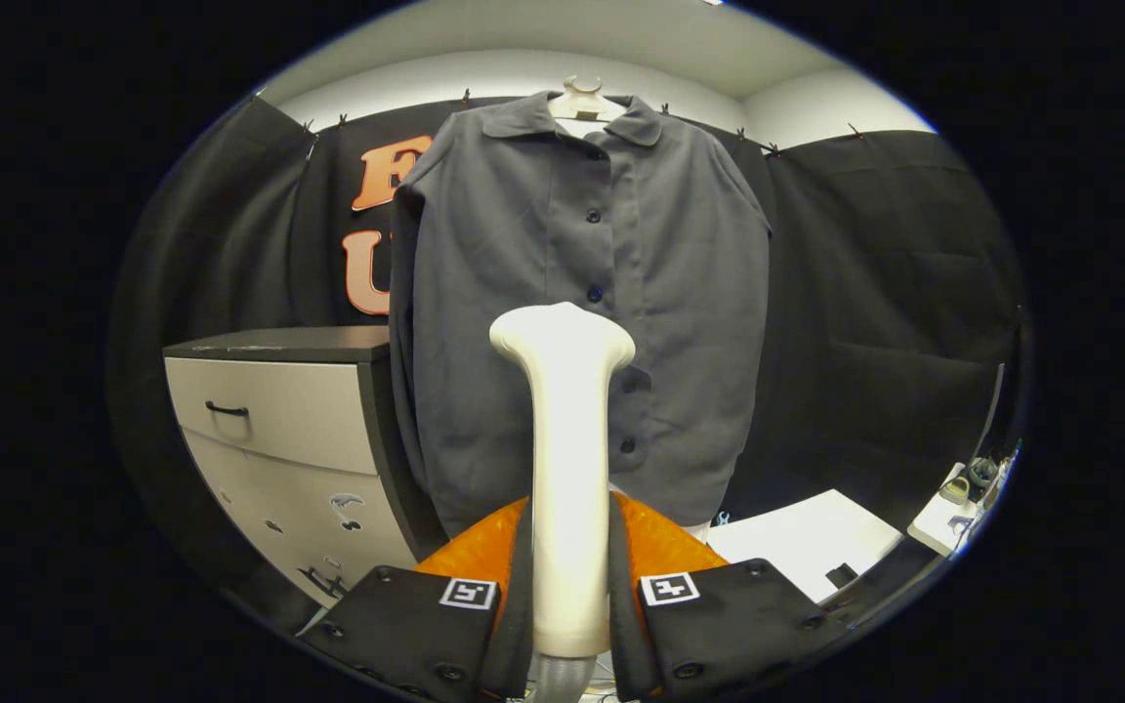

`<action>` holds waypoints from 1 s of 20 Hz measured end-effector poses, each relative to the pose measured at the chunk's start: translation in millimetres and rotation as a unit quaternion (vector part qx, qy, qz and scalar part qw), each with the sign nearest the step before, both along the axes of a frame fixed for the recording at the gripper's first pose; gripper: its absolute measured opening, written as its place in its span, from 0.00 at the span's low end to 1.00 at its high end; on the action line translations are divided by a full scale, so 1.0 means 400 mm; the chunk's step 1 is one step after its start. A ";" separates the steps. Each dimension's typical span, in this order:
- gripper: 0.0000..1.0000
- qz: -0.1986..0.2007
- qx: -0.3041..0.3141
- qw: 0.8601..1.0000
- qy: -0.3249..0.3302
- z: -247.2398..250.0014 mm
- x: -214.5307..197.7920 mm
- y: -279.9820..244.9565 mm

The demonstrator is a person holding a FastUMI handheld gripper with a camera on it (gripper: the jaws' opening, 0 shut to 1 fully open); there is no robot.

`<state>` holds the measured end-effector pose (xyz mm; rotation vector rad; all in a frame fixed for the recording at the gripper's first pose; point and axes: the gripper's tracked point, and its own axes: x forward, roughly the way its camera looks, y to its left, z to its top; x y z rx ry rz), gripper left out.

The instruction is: Iron the clothes twice with a garment steamer, once on the left side and once on the right side.

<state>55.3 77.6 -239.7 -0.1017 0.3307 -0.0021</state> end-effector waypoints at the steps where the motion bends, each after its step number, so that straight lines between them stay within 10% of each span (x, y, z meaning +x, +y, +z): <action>1: 0.40 -0.003 0.001 1.000 -0.011 0.026 0.002 -0.008; 20: 0.40 -0.067 -0.002 0.990 -0.123 0.440 0.274 -0.251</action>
